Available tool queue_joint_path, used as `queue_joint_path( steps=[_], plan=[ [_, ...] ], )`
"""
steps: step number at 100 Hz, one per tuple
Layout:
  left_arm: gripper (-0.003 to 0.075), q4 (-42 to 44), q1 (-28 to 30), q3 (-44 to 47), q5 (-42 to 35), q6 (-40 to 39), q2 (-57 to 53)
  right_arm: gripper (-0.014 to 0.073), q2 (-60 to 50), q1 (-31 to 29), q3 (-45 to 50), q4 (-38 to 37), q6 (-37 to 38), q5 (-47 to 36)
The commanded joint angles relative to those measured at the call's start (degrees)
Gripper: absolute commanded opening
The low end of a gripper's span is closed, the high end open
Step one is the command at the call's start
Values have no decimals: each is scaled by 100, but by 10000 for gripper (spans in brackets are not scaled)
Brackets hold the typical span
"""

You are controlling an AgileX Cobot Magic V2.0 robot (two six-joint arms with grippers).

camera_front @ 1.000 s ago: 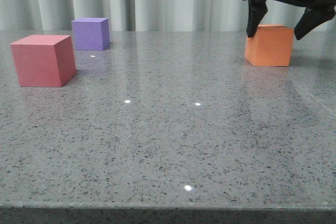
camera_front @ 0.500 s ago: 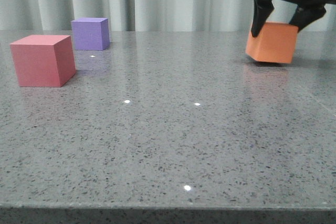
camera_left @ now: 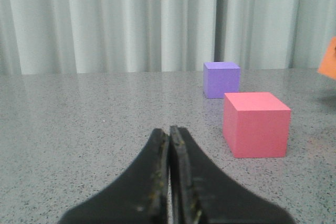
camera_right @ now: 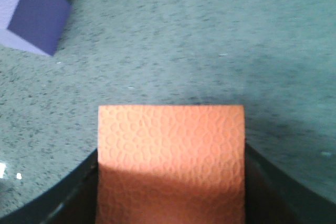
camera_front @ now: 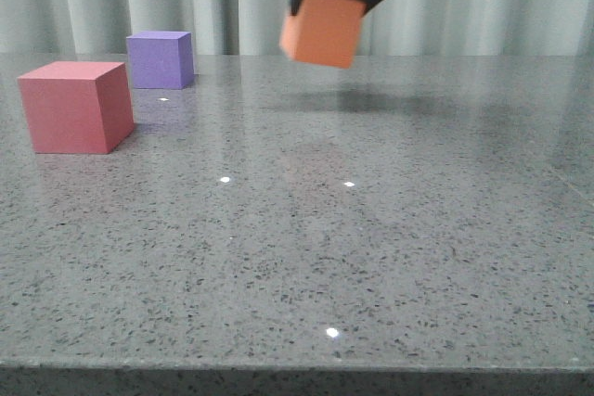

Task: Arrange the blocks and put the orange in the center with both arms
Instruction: 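Lift the orange cube with the right gripper and set it down toward the table center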

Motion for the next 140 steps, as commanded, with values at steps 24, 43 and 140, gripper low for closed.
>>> queue_joint_path(
  steps=[24,43,140],
  plan=[
    [-20,-6,11,235,-464,-22,-214,373,459,550,-1087,-1029,935,201],
    [-20,-6,11,235,-464,-22,-214,465,492,550,-1074,-1029,929,273],
    [-20,-6,11,235,-464,-22,-214,652,-1289,-1058,-316,-994,-631,1052]
  ],
)
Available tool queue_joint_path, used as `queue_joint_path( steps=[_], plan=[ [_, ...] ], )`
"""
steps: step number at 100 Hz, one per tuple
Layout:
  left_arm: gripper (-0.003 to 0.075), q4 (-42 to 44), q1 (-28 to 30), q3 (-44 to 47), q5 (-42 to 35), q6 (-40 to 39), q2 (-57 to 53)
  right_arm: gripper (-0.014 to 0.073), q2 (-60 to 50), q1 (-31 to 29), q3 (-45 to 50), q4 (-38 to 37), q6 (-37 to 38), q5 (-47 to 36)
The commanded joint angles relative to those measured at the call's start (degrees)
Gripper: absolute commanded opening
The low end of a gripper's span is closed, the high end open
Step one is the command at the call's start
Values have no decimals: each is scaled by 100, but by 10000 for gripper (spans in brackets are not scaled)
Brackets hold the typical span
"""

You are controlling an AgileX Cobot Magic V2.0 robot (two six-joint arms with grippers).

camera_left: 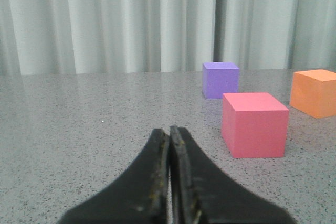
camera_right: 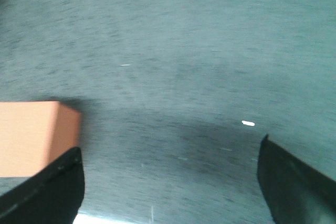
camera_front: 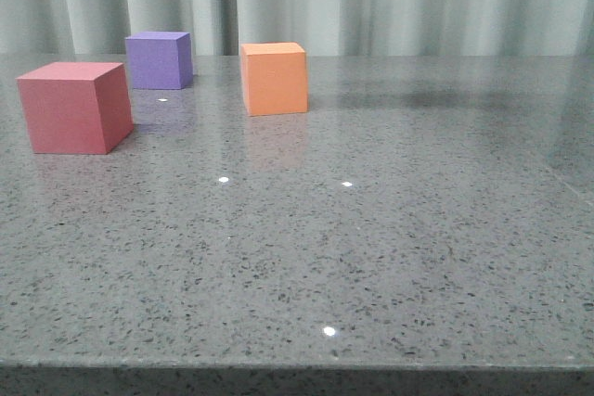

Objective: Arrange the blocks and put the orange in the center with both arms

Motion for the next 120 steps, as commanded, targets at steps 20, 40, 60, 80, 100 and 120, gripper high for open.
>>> queue_joint_path(
  steps=[20,40,60,80,100,120],
  plan=[
    [-20,-6,11,235,-464,-22,-214,652,-1963,-1190,1917,-92,-136,-929],
    [-20,-6,11,235,-464,-22,-214,652,-3451,-1845,3835,-92,-136,-1846],
    [-20,-6,11,235,-464,-22,-214,652,-5015,-2094,5562,-97,-136,-2569],
    [-20,-6,11,235,-464,-22,-214,652,-6289,-2094,7008,-104,-136,-3625],
    [-20,-6,11,235,-464,-22,-214,652,-7102,-2094,7991,-166,-136,-5253],
    [-20,-6,11,235,-464,-22,-214,650,-7174,-2094,8250,-184,-136,-5733]
  ],
)
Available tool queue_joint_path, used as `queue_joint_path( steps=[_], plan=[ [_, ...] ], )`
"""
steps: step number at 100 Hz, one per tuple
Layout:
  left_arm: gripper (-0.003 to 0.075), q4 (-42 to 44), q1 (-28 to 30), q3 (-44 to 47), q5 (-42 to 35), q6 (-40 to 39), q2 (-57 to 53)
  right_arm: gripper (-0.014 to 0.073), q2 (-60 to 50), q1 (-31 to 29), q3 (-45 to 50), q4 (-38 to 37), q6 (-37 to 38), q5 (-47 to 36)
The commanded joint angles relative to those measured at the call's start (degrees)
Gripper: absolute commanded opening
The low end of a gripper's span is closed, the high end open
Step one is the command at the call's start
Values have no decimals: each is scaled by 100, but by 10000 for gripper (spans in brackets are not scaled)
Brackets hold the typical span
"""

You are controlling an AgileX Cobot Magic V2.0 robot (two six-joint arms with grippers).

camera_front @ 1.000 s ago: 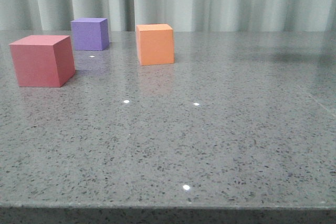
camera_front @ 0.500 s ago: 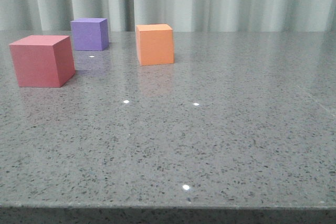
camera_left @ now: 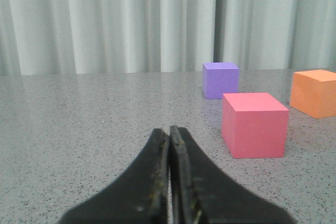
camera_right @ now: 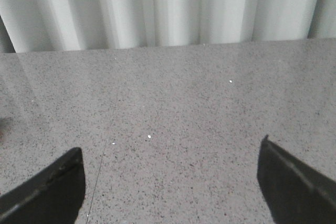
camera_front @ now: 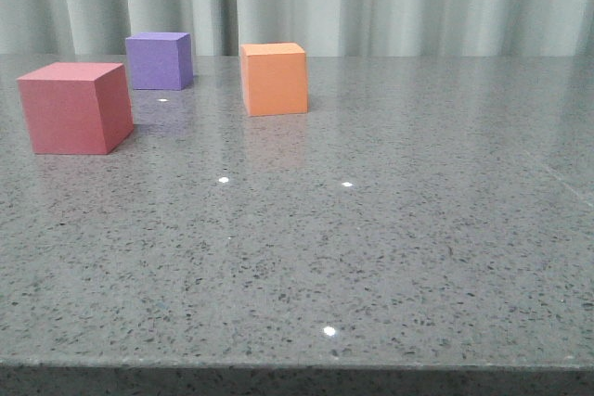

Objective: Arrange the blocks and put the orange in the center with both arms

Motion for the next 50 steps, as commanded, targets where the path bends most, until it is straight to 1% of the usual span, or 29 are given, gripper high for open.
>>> queue_joint_path(
  steps=[1,5,11,18,23,25,28,29,31,35,42,44,50],
  plan=[
    [-20,-6,11,235,-464,-22,-214,648,-29,-34,-117,-83,-64,-643],
    [-20,-6,11,235,-464,-22,-214,633,-29,-34,-117,-83,-64,-643],
    [-20,-6,11,235,-464,-22,-214,578,-29,-34,-117,-83,-64,-643],
    [-20,-6,11,235,-464,-22,-214,469,-29,-34,-117,-83,-64,-638],
    [-20,-6,11,235,-464,-22,-214,352,-29,-34,-117,-83,-64,-633],
    [-20,-6,11,235,-464,-22,-214,321,-29,-34,-117,-83,-64,-619],
    [-20,-6,11,235,-464,-22,-214,239,-29,-34,-117,-83,-64,-618],
    [-20,-6,11,235,-464,-22,-214,239,-29,-34,-117,-83,-64,-613],
    [-20,-6,11,235,-464,-22,-214,174,-29,-34,-117,-83,-64,-613],
    [-20,-6,11,235,-464,-22,-214,81,-29,-34,-117,-83,-64,-613],
    [-20,-6,11,235,-464,-22,-214,-55,-29,-34,-117,-83,-64,-607],
    [-20,-6,11,235,-464,-22,-214,-73,-29,-34,-117,-83,-64,-602],
    [-20,-6,11,235,-464,-22,-214,-66,-29,-34,-117,-83,-64,-602]
  ],
)
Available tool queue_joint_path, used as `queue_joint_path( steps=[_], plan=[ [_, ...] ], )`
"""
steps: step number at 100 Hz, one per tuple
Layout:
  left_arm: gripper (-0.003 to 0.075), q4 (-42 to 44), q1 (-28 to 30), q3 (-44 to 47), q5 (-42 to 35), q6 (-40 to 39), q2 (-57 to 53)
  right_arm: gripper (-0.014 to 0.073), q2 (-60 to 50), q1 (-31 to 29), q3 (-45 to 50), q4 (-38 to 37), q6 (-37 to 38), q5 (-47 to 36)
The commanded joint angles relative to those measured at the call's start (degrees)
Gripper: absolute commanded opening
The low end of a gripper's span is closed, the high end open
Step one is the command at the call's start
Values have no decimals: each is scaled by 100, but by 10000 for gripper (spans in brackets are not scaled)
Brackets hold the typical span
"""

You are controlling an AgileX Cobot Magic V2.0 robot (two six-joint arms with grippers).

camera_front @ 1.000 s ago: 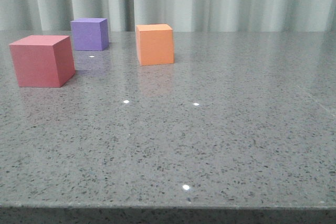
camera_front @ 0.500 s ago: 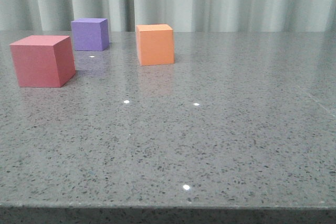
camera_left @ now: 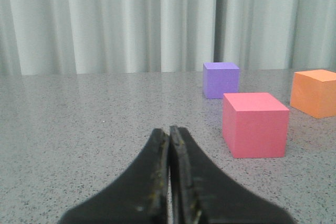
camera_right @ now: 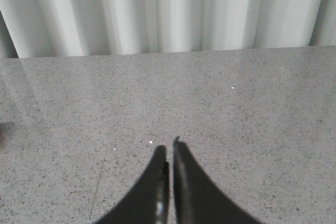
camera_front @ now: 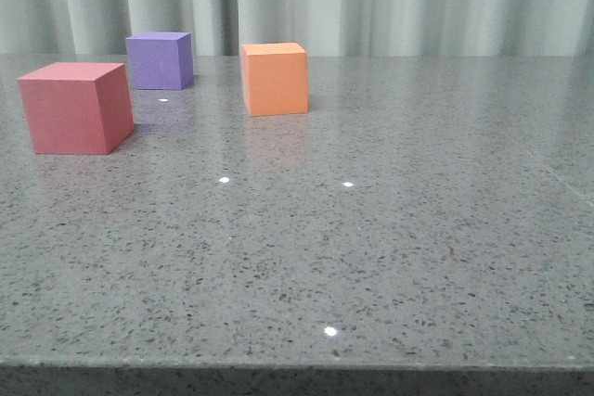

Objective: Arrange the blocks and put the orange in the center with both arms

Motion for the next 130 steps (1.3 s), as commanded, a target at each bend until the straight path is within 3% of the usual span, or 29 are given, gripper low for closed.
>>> queue_joint_path(
  steps=[1,77,93,110,130],
  plan=[
    [-20,-6,11,235,-464,-22,-214,-68,-29,-34,-150,-70,-64,-471],
    [-20,-6,11,235,-583,-22,-214,-69,-29,-34,-150,-70,-64,-471],
    [-20,-639,11,-101,-544,-22,-175,-69,-29,-34,-150,-70,-64,-471],
    [-20,-970,11,-1092,380,-22,274,-69,-29,-34,-150,-70,-64,-471],
    [-20,-970,11,-2806,1813,-22,1652,-69,-29,-34,-150,-70,-64,-471]
  ],
)
